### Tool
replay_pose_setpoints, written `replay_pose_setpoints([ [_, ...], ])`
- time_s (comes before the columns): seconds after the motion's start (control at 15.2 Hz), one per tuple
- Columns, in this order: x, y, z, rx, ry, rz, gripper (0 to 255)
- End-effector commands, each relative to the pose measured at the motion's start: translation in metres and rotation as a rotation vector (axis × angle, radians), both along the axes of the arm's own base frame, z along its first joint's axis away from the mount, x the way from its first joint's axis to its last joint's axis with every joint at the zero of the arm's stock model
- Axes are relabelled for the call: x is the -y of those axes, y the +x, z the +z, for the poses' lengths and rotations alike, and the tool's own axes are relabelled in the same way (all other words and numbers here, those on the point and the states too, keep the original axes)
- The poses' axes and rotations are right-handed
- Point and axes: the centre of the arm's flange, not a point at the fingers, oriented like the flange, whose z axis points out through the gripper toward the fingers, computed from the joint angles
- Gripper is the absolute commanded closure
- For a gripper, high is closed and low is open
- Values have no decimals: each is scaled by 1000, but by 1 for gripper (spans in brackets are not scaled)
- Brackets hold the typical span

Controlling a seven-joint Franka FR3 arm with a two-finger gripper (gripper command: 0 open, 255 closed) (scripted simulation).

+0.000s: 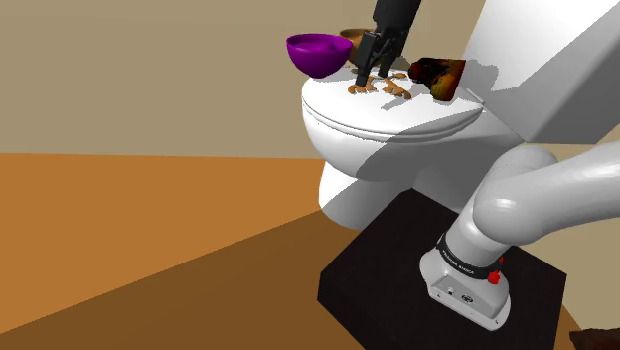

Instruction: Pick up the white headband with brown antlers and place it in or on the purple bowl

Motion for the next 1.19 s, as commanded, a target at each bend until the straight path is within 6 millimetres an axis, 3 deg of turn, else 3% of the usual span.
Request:
replay_pose_setpoints([
  [0.0, 0, 0, 0, 0, 0, 0, 0],
  [0.53, 100, 29, -18, -11, -30, 226, 0],
  [1.12, 202, 87, -36, -23, -64, 480, 0],
])
